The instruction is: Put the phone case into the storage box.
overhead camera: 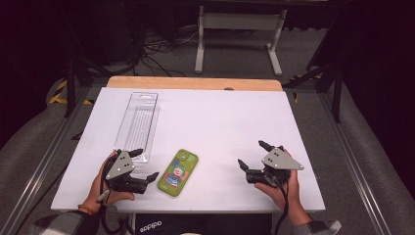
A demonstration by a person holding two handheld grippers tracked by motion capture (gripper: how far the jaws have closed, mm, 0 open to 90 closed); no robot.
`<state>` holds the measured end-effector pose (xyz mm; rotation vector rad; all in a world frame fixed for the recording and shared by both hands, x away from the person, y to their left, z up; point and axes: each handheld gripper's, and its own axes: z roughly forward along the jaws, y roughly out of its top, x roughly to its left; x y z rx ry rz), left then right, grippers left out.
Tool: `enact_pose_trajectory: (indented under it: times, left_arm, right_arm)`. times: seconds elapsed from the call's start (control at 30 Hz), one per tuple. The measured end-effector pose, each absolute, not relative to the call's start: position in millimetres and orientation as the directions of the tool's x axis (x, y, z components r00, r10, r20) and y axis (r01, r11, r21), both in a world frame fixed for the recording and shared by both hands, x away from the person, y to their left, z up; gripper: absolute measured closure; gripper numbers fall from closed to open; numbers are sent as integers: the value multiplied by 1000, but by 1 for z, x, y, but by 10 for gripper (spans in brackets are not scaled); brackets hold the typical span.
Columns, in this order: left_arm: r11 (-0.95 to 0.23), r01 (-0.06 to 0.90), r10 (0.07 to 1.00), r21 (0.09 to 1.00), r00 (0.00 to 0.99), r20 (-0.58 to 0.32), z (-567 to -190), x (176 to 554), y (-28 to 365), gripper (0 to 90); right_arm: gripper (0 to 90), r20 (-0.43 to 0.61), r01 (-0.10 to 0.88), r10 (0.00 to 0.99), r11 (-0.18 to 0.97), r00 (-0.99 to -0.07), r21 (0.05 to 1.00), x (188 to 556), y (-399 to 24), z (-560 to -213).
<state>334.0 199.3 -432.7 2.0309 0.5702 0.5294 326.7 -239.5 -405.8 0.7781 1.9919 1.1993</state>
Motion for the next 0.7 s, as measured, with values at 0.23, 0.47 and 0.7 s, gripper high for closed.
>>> enact_pose_trajectory:
  times: [0.23, 0.47, 0.7]
  left_arm:
    - [-475, 204, 583, 856, 801, 133, -431, 335, 187, 96]
    - [-492, 273, 614, 827, 782, 107, -421, 332, 176, 88]
    - [-545, 394, 630, 740, 775, 51, -400, 346, 143, 90]
  right_arm:
    - [116, -250, 140, 762, 407, -597, 903, 328, -240, -406]
    - [116, -247, 140, 756, 407, -607, 903, 331, -237, -406]
    - [148, -268, 128, 717, 446, -643, 886, 333, -230, -409]
